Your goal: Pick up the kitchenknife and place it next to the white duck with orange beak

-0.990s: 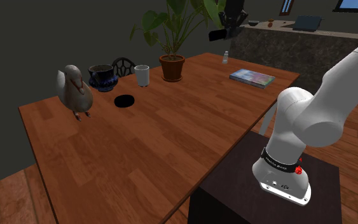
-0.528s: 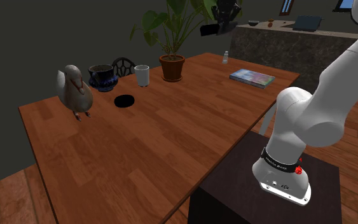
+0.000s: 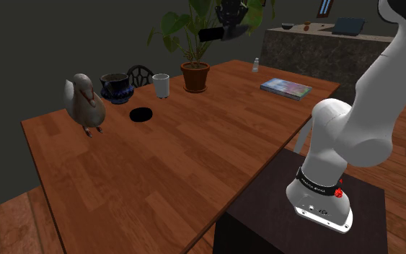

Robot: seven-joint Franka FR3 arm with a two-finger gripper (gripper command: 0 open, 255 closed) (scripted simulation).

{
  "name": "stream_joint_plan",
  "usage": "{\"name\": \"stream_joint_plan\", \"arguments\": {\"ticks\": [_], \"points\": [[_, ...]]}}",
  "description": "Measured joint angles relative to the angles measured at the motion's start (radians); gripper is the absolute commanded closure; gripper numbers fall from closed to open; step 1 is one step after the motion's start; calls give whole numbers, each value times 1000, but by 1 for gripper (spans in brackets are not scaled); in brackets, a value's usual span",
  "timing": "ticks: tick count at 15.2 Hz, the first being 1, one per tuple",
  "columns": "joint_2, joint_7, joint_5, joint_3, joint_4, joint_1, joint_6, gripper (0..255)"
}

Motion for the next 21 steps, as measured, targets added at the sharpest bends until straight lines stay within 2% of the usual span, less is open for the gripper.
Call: {"name": "stream_joint_plan", "arguments": {"ticks": [8, 15, 18, 21], "points": [[166, 100, 96, 41, 118, 57, 23, 255], [408, 159, 221, 54, 381, 76, -27, 255], [525, 186, 279, 63, 525, 64, -64, 255], [674, 214, 354, 77, 744, 20, -141, 255]]}}
